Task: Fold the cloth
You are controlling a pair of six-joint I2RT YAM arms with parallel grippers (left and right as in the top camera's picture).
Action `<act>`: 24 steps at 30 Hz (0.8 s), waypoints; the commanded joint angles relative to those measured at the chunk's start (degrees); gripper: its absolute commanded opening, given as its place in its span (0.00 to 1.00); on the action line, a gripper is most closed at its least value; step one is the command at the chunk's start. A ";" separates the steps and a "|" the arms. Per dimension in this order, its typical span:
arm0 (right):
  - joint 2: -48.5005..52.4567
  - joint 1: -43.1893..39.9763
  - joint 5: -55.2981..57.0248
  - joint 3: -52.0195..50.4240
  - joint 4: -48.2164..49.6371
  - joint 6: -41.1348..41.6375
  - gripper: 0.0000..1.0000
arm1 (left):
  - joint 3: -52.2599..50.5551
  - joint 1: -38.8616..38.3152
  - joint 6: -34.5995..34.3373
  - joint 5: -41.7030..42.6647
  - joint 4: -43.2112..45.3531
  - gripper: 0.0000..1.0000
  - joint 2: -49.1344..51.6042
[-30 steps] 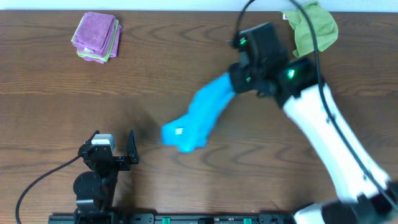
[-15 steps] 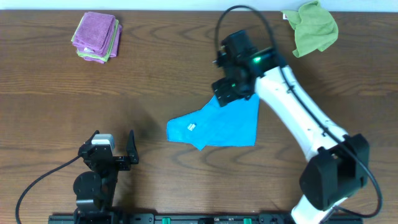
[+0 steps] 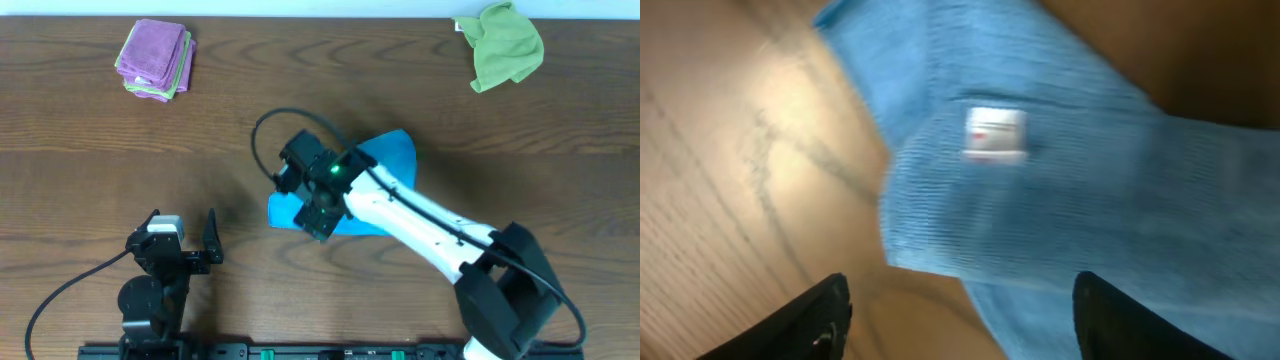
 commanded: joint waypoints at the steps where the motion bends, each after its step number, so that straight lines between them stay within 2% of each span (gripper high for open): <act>1: 0.33 2.78 -0.07 -1.46 0.83 -2.01 0.73 | -1.51 0.33 0.68 0.00 -0.61 0.95 -0.24; 4: 0.33 4.81 0.28 -3.61 3.45 -2.01 0.73 | -1.51 0.33 0.68 0.00 -0.61 0.95 -0.24; 13: 0.33 5.62 10.34 -9.73 13.29 1.25 0.56 | -1.51 0.33 0.68 0.00 -0.61 0.95 -0.24; 17: 1.09 5.60 11.37 -10.40 16.11 1.25 0.36 | -1.51 0.33 0.68 0.00 -0.61 0.95 -0.24; 20: 2.32 5.44 11.37 -10.40 16.76 1.25 0.05 | -1.51 0.33 0.68 -0.02 -0.61 0.95 -0.24; 21: 3.06 5.38 11.37 -10.40 16.90 1.31 0.01 | -1.51 0.33 0.68 -0.02 -0.61 0.95 -0.24; 24: 3.69 5.35 11.37 -10.38 16.96 2.49 0.01 | -1.51 0.33 0.68 0.00 -0.61 0.96 -0.24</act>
